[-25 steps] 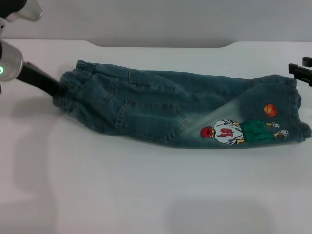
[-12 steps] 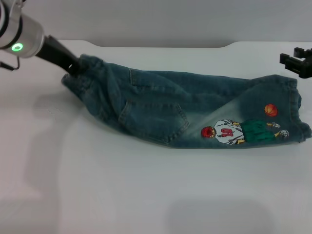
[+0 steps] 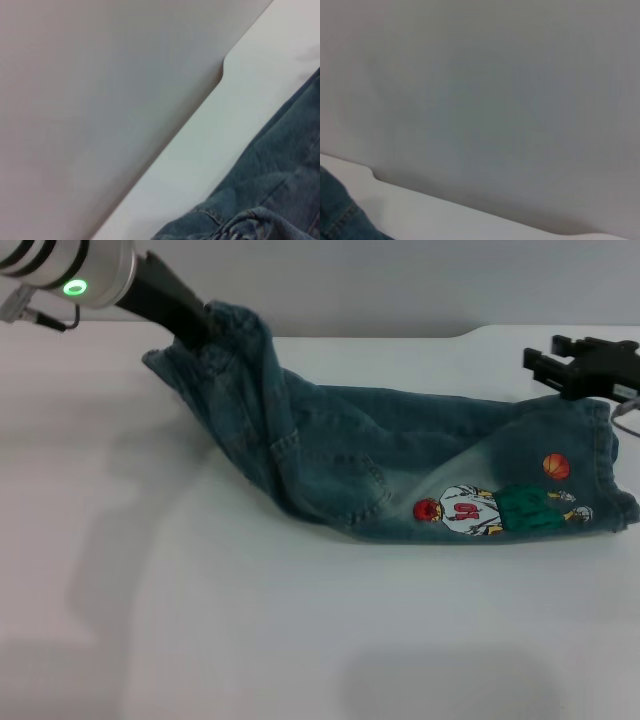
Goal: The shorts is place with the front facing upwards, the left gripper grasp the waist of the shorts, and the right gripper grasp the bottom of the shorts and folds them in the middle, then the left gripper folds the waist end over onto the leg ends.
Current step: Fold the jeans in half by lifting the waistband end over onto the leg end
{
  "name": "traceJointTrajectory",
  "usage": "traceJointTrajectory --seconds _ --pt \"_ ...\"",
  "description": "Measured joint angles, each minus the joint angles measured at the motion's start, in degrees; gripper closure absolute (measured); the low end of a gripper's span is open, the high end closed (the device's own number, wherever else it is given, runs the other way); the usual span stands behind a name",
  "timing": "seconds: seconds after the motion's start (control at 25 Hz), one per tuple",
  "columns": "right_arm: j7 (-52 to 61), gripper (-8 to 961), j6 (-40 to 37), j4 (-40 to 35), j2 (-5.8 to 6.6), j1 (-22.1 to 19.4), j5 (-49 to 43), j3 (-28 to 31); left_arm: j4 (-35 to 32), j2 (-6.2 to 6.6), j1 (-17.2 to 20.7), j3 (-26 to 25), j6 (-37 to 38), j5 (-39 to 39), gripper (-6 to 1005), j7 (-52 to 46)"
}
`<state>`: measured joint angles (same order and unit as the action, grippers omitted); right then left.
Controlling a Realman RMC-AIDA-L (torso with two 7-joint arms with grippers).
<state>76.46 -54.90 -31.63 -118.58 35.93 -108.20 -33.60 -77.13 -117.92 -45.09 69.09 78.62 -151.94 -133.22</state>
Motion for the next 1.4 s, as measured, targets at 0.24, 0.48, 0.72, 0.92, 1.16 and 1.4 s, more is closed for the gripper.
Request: traceJointTrajectory --seconds 0.24,0.48,0.72,0.92,1.16,1.4 --pt "-3.19 510 0.01 3.29 -0.23 1.37 1.08 -0.05 -3.06 -0.15 -0.66 1.68 -0.18 0.6 952 -0.73" --pt "-3.74 510 -0.13 5.22 -0.28 1.77 1.48 -0.08 -5.56 -0.23 -0.98 3.86 -0.3 1.48 952 -0.99" --pt "-4.93 509 -0.67 8.44 -0.36 2.69 2.64 -0.16 -7.67 -0.39 -1.86 6.01 -0.02 1.73 952 -1.75" --pt "-7.37 510 -0.58 10.98 -0.53 3.79 3.92 -0.15 -9.06 -0.43 -2.37 7.96 0.11 1.77 952 -2.22" --pt "-9.77 510 -0.72 13.55 -0.53 4.98 6.76 -0.14 -10.57 -0.53 -4.08 10.76 0.49 1.77 952 -2.79" --pt "-10.32 511 -0.06 14.69 -0.57 5.36 6.88 -0.13 -13.0 -0.58 -4.83 11.77 0.49 1.76 952 -2.83"
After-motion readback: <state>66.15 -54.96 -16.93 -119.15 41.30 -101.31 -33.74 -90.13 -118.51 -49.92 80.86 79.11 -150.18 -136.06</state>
